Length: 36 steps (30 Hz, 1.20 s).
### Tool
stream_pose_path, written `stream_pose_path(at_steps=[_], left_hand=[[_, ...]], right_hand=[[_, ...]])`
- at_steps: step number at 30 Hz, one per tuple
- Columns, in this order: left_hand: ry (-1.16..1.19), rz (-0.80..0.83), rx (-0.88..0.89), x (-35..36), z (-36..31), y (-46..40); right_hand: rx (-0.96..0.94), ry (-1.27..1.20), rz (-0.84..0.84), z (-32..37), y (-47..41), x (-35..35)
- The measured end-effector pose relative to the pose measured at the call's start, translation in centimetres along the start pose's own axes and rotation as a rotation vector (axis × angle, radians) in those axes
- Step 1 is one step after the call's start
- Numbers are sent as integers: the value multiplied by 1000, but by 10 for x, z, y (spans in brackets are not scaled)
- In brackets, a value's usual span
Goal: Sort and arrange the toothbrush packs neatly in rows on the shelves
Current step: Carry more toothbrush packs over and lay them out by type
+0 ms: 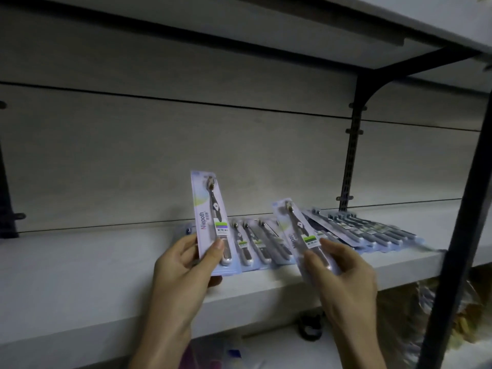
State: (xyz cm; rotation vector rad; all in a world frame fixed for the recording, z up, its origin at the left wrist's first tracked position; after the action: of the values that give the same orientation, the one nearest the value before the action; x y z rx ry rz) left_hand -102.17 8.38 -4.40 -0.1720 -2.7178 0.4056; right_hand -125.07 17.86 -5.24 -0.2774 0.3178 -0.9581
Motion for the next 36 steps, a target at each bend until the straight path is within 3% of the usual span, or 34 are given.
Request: stream_pose_path(at_steps=[13, 26, 36], left_hand=[[-49, -117, -14, 25, 29, -38], [-127, -226, -30, 20, 29, -40], [-157, -179, -30, 23, 29, -41]], right_hand=[[-225, 430, 160, -3, -67, 67], [-280, 400, 390, -11, -79, 94], [-394, 703, 352, -6, -67, 101]])
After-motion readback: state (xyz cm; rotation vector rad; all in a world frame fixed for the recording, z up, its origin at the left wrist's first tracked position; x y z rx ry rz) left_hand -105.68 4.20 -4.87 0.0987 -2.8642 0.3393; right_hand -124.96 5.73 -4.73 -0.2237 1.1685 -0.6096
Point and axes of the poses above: each hand's wrist, its own y-axis away from the middle knuckle, its own x-axis out of the palm, z = x × y, the point moved 8 cm from there along -y, towards the middle knuckle, and after that the axes turned 6 degrees about y, right-handed, at the moved point
